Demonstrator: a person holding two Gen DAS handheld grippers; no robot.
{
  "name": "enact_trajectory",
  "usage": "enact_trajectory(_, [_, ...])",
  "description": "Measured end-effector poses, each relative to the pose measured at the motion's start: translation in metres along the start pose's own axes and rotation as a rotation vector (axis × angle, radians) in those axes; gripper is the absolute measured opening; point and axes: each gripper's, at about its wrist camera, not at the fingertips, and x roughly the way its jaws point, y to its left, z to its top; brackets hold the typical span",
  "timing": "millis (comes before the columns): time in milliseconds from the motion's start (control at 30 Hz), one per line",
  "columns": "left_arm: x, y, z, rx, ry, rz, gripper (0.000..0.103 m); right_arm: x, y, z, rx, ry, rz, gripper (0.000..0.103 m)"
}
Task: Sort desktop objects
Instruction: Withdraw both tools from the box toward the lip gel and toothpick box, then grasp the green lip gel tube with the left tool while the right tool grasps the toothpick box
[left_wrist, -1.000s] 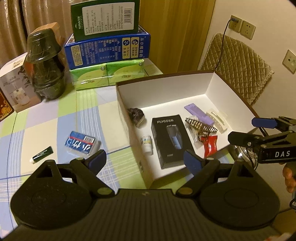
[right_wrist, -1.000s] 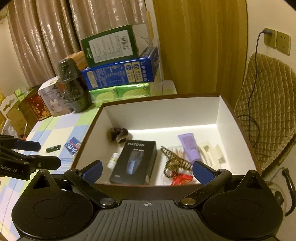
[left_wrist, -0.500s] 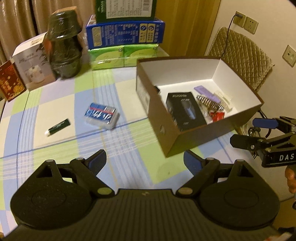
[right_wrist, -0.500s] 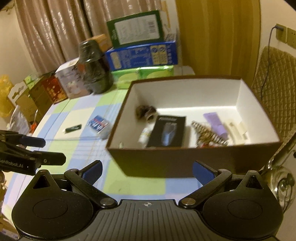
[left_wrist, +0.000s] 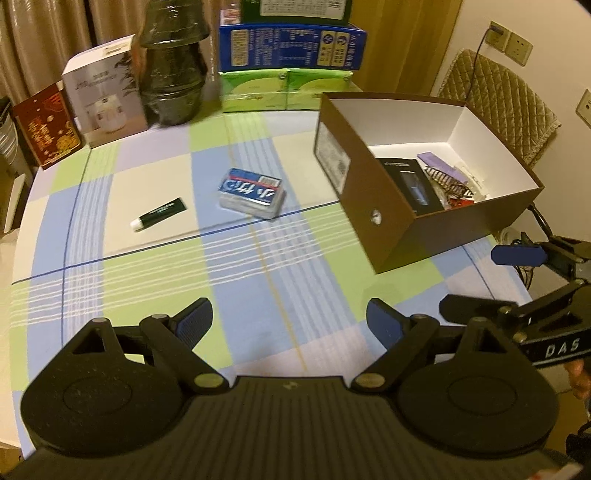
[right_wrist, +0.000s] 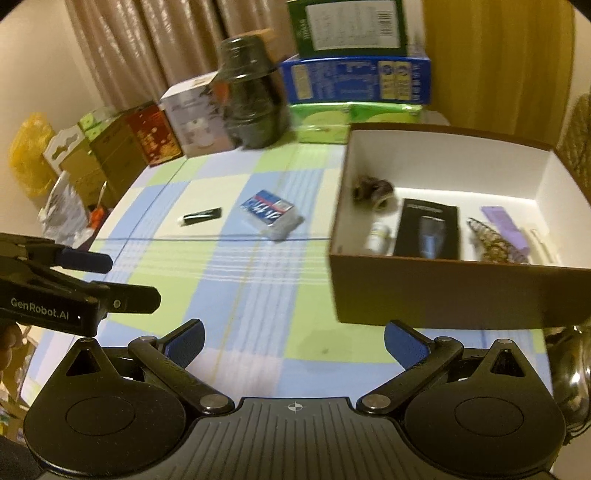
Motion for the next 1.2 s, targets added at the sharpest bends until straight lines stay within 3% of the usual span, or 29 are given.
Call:
enact_trajectory(467, [-0.005, 0.067, -0.018, -0.048, 0.010, 0.037, 0.088, 0.058, 0.057, 0.002, -0.038, 0.064, 0.038, 0.101])
enact_trajectory(633, [0.002, 0.094, -0.016, -0.054, 0.007, 0.063, 0.088, 0.085, 0.073, 0.013, -0.063, 0.035, 0.035, 0.101])
enact_trajectory(933, [0.037, 0.133, 0.013, -0.011, 0.000, 0.112, 0.087, 0.137, 0.070, 0.051, -0.097, 0.001, -0.016, 0.101])
enact_trajectory(1200, [0.078, 0.149, 0.045, 0.096, -0.024, 0.118, 0.082, 0.175, 0.057, 0.079, -0.140, 0.029, -0.052, 0.101])
